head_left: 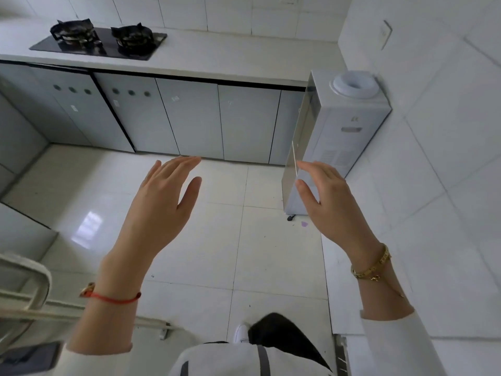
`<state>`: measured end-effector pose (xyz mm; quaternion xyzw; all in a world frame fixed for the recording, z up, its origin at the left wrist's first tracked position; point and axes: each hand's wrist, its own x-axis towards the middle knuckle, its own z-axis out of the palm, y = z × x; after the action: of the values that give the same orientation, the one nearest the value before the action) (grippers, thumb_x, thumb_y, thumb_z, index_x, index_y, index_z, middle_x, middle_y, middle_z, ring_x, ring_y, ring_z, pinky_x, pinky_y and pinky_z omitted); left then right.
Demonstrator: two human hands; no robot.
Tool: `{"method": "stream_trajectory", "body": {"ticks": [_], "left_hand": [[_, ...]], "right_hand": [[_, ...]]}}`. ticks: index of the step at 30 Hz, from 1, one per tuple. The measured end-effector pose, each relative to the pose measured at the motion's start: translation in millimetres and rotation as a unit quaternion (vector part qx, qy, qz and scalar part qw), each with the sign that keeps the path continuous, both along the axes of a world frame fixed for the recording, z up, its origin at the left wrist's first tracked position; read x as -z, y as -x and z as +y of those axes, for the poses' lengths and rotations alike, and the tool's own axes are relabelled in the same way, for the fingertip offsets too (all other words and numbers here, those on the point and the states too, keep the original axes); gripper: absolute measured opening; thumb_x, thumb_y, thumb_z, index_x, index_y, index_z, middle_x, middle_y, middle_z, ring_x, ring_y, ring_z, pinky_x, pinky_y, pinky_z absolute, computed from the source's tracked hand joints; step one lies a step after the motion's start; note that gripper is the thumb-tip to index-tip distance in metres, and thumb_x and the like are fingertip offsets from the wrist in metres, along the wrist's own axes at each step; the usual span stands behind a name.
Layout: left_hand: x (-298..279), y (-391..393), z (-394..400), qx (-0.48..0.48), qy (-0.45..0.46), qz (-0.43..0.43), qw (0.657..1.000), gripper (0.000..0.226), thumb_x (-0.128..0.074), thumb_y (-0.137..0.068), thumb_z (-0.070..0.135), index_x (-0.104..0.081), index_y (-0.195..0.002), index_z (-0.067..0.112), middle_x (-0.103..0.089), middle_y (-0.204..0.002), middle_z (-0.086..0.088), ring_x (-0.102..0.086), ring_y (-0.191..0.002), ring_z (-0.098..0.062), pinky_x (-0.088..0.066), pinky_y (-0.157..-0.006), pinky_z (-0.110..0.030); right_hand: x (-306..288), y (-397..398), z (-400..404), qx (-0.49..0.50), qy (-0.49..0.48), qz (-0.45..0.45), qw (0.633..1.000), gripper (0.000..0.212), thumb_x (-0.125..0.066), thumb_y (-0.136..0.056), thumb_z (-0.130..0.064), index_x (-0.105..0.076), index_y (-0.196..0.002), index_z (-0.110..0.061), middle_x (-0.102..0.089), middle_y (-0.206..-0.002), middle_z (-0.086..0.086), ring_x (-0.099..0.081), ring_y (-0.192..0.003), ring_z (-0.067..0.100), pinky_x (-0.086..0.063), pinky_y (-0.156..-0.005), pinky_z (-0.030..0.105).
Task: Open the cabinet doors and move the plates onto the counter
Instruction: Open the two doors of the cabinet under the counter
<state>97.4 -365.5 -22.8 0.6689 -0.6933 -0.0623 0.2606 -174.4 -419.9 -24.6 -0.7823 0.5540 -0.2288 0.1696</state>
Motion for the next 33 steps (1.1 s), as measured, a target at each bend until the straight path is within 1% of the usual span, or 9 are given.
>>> {"method": "stream_trajectory", "body": {"ticks": [7, 11, 13, 17, 21, 24, 27, 33], "left_hand": [[7.2, -18.9, -78.3, -0.010, -0.007, -0.004, 1.000, 0.041, -0.039, -0.101, 0.029, -0.048, -0.139, 0.017, -0.054, -0.140, 0.002, -0.046, -0.133, -0.015, -0.019, -0.121, -0.032], [15.0, -26.2, -131.4, -0.016, -0.012, -0.005, 1.000, 0.041, -0.040, -0.101, 0.029, -0.048, -0.138, 0.016, -0.055, -0.139, 0.002, -0.048, -0.132, -0.016, -0.021, -0.121, -0.035], [17.7, -30.2, -161.4, -0.025, -0.008, -0.001, 1.000, 0.040, -0.040, -0.100, 0.029, -0.049, -0.138, 0.017, -0.056, -0.137, 0.003, -0.049, -0.131, -0.016, -0.023, -0.121, -0.036], [15.8, -38.5, -228.6, -0.045, -0.006, -0.003, 0.999, 0.040, -0.040, -0.100, 0.030, -0.049, -0.138, 0.018, -0.057, -0.137, 0.004, -0.048, -0.131, -0.015, -0.022, -0.120, -0.034], [9.3, -49.1, -297.5, -0.069, 0.004, -0.004, 0.998, 0.040, -0.041, -0.100, 0.030, -0.049, -0.138, 0.019, -0.057, -0.137, 0.002, -0.046, -0.131, -0.015, -0.020, -0.119, -0.030], [5.9, -60.5, -341.6, -0.084, 0.003, -0.013, 0.996, 0.041, -0.042, -0.100, 0.028, -0.047, -0.139, 0.018, -0.056, -0.139, 0.001, -0.046, -0.134, -0.016, -0.019, -0.120, -0.034], [2.7, -74.1, -375.1, -0.104, 0.000, -0.021, 0.994, 0.041, -0.043, -0.100, 0.028, -0.048, -0.139, 0.016, -0.056, -0.138, -0.001, -0.048, -0.133, -0.019, -0.023, -0.120, -0.038], [2.9, -100.0, -426.3, -0.146, -0.013, -0.025, 0.989, 0.040, -0.045, -0.099, 0.025, -0.050, -0.138, 0.015, -0.058, -0.136, -0.002, -0.051, -0.130, -0.021, -0.022, -0.118, -0.033]], "right_hand": [[10.3, -25.4, -85.6, -0.015, -0.012, 0.003, 1.000, 0.043, -0.041, -0.101, -0.031, -0.045, -0.141, -0.014, -0.050, -0.142, 0.005, -0.040, -0.137, 0.019, -0.033, -0.116, 0.040], [18.7, -36.5, -144.4, -0.027, -0.016, 0.000, 1.000, 0.043, -0.041, -0.101, -0.031, -0.045, -0.141, -0.014, -0.050, -0.143, 0.005, -0.039, -0.138, 0.018, -0.032, -0.117, 0.039], [20.6, -41.3, -178.5, -0.036, -0.016, 0.001, 0.999, 0.043, -0.041, -0.101, -0.031, -0.045, -0.141, -0.015, -0.049, -0.143, 0.004, -0.038, -0.138, 0.017, -0.032, -0.117, 0.037], [15.1, -50.2, -256.2, -0.053, -0.017, -0.003, 0.998, 0.044, -0.042, -0.101, -0.031, -0.044, -0.141, -0.015, -0.049, -0.143, 0.003, -0.038, -0.138, 0.017, -0.033, -0.117, 0.039], [4.8, -63.1, -337.8, -0.071, -0.009, -0.008, 0.997, 0.044, -0.041, -0.101, -0.031, -0.044, -0.142, -0.014, -0.049, -0.143, 0.003, -0.037, -0.139, 0.016, -0.030, -0.118, 0.036], [-0.1, -78.6, -393.1, -0.090, -0.004, -0.005, 0.996, 0.044, -0.040, -0.101, -0.032, -0.043, -0.142, -0.015, -0.049, -0.143, 0.003, -0.038, -0.137, 0.018, -0.031, -0.117, 0.041], [-1.8, -94.9, -438.7, -0.110, -0.001, -0.002, 0.994, 0.043, -0.040, -0.102, -0.032, -0.043, -0.142, -0.015, -0.050, -0.142, 0.003, -0.040, -0.136, 0.017, -0.033, -0.116, 0.041], [0.1, -126.0, -507.1, -0.139, -0.008, -0.001, 0.990, 0.042, -0.042, -0.101, -0.031, -0.045, -0.140, -0.015, -0.052, -0.140, 0.003, -0.041, -0.135, 0.016, -0.032, -0.116, 0.037]]}}
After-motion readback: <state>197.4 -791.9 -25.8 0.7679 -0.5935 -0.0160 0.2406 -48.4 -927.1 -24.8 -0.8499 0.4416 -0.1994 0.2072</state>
